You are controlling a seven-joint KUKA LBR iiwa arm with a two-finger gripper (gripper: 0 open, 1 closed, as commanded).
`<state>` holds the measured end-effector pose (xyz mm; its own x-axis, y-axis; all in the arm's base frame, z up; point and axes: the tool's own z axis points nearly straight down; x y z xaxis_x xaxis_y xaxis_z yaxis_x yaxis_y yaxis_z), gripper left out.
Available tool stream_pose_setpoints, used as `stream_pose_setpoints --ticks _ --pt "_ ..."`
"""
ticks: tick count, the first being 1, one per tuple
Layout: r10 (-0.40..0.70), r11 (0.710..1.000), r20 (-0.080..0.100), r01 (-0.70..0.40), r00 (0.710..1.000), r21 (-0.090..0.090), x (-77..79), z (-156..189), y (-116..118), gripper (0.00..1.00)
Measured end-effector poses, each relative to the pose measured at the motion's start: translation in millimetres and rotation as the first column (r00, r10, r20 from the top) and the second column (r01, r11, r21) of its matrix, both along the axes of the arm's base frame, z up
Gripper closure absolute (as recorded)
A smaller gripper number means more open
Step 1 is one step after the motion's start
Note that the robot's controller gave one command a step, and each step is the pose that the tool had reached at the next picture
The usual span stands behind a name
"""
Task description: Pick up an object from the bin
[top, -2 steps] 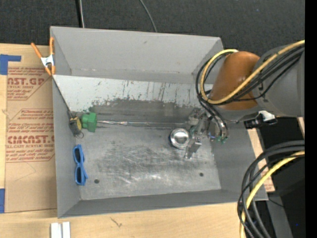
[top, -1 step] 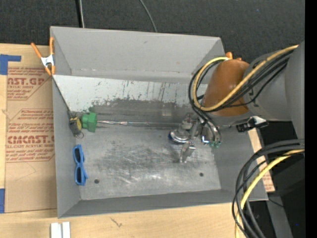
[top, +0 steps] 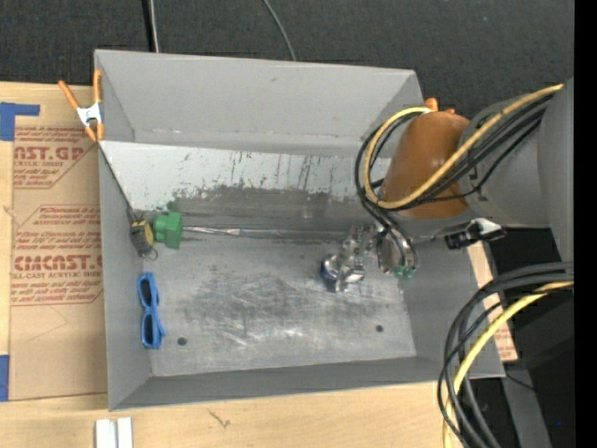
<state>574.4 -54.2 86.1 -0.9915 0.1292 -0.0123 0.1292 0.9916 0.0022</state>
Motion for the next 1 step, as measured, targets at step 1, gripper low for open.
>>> stream_pose_setpoints --ticks 1 --pt "0.185 0.983 -0.002 -0.185 0.983 -0.003 4.4 147.4 21.1 1.00"
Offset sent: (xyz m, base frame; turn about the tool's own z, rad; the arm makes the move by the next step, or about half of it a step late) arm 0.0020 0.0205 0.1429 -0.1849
